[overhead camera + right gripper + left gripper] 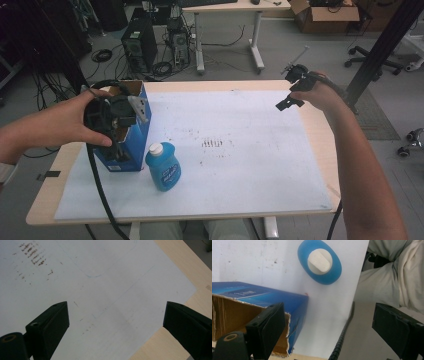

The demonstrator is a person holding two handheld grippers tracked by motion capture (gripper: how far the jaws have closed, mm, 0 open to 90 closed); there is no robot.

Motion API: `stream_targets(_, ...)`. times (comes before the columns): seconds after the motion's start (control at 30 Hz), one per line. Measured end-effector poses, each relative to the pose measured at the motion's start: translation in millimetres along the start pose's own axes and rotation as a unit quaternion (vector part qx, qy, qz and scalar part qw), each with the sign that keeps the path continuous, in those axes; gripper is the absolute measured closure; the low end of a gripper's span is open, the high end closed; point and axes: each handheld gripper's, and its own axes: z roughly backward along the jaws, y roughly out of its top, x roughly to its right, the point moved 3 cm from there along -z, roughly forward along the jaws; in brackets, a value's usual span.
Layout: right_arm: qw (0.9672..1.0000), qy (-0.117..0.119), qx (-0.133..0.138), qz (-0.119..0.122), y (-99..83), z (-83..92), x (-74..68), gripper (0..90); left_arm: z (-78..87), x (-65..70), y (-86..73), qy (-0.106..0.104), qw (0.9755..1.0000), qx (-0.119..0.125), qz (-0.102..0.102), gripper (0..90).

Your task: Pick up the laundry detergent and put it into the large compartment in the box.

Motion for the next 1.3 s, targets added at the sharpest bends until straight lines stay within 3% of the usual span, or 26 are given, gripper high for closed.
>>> stream_targets(0.47, 1.0, -0.004, 0.003, 0.001, -0.3, 3.5, -1.0, 6.4, 17.0, 3.3, 3.6, 0.0, 1.0, -0.001, 0.005, 11.0)
stream_targets(0.6, 0.9999, -0.01, 0.005, 0.005, -1.1, 4.3, -0.5, 6.5, 20.3, 4.5, 6.4, -0.004, 0.9991, -0.004, 0.042, 9.2)
stream_targets(0.67, 0.9999, -0.011, 0.009, 0.007, -1.5, 5.2, -0.2, 6.4, 23.0, 4.9, 8.5, -0.012, 0.9963, -0.019, 0.083, 9.5)
stream_targets(0.7, 0.9999, -0.011, 0.009, 0.007, -1.5, 5.2, -0.2, 6.4, 23.0, 4.9, 8.5, -0.012, 0.9963, -0.019, 0.083, 10.4)
stream_targets(0.87, 0.9999, -0.01, 0.011, 0.006, -1.4, 5.1, 0.0, 6.4, 30.2, 6.0, 17.0, 0.001, 0.9909, -0.01, 0.134, 8.8)
stream_targets(1.03, 0.9999, -0.008, 0.011, 0.008, 0.1, 3.9, -1.3, 6.4, 32.5, 7.5, 24.8, 0.001, 0.9876, 0.005, 0.157, 8.5)
stream_targets(1.3, 0.9999, -0.006, 0.01, 0.011, 2.2, 2.6, -2.7, 6.4, 33.0, 10.1, 40.8, -0.005, 0.9852, 0.013, 0.171, 7.8)
